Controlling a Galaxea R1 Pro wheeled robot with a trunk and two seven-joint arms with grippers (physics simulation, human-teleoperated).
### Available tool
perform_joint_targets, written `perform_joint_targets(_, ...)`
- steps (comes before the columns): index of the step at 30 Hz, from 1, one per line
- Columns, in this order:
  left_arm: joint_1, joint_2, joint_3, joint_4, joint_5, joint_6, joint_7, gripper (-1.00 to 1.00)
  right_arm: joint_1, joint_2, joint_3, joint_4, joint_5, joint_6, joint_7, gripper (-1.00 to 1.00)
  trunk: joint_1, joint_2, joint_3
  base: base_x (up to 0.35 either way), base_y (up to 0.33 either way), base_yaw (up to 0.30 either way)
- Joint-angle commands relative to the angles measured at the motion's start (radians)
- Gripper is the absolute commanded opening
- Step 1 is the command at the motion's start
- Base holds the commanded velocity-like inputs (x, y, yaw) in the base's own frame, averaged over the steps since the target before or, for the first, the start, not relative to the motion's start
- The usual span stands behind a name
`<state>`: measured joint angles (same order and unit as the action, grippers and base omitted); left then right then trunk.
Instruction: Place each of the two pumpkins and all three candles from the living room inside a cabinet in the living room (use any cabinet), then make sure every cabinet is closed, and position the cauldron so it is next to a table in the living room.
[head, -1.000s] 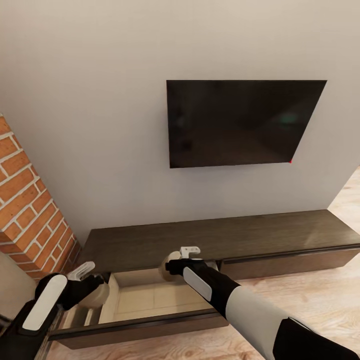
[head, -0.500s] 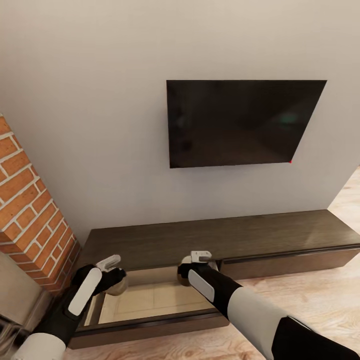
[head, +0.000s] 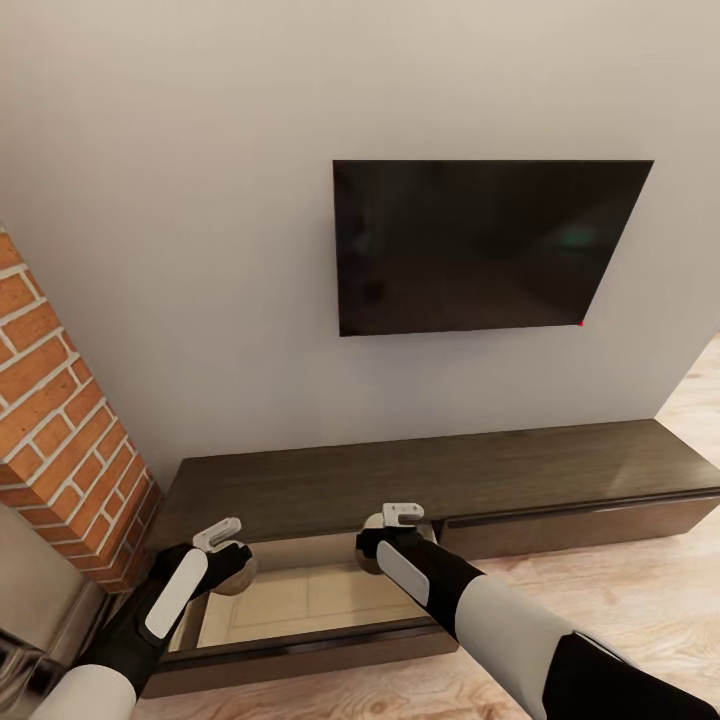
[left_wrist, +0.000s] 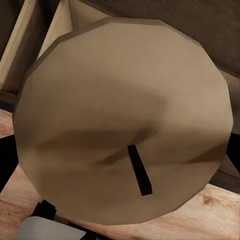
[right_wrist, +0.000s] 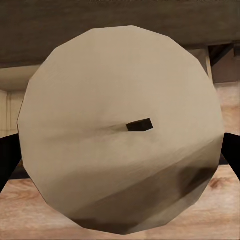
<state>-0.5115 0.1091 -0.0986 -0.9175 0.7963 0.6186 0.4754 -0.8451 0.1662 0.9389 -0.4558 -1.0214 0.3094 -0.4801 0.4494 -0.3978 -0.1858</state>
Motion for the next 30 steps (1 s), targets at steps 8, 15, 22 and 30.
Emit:
perform_joint_targets(8,-0.001,0.004,-0.006,-0.001,0.010,0.002,0.010,-1.00,-0.002,0.000,0.008,-0.002,-0.003,0.002,-0.007,-1.00,0.001,-0.002,-0.002,0.000,0.144,0.000)
perform_joint_targets(15,-0.001,0.002,-0.049,-0.005,0.011,0.004,0.008,-1.00,-0.002,0.001,0.009,-0.003,-0.004,0.002,-0.008,-1.00,0.001,-0.002,-0.002,0.014,0.133,0.000)
perform_joint_targets(22,-0.001,0.001,-0.070,-0.010,0.012,0.006,0.008,-1.00,-0.001,0.001,0.009,-0.003,-0.005,0.002,-0.008,-1.00,0.001,-0.002,-0.002,0.102,0.136,0.000)
perform_joint_targets(30,-0.001,0.001,-0.077,-0.024,0.011,0.006,0.008,-1.00,0.000,0.001,0.009,-0.004,-0.005,0.001,-0.007,-1.00,0.001,-0.002,-0.002,0.016,0.020,0.000)
